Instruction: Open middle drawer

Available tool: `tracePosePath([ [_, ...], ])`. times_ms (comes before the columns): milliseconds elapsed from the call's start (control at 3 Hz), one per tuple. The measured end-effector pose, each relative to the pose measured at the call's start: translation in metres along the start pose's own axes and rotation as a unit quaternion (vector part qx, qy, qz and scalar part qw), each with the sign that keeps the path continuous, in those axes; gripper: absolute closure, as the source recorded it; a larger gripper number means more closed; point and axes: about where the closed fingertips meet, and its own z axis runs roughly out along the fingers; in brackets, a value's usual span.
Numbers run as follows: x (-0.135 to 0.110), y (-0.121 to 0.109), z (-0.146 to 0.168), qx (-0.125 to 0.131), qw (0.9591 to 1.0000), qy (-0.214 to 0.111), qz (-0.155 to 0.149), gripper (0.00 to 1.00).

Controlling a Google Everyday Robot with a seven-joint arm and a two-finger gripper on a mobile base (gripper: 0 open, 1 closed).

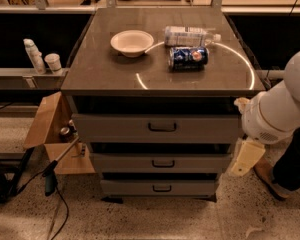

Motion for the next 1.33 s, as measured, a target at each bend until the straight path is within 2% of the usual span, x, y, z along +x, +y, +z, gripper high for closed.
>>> tracePosePath([
  [667,0.011,0.031,0.041,-0.067,0.9977,-0.014,0.004,0.0],
  [1000,0.012,0.045,0.052,-0.092,0.9954,-0.025,0.013,0.0],
  [1333,0.013,0.062,0.061,-0.103,0.993,-0.041,0.039,0.0],
])
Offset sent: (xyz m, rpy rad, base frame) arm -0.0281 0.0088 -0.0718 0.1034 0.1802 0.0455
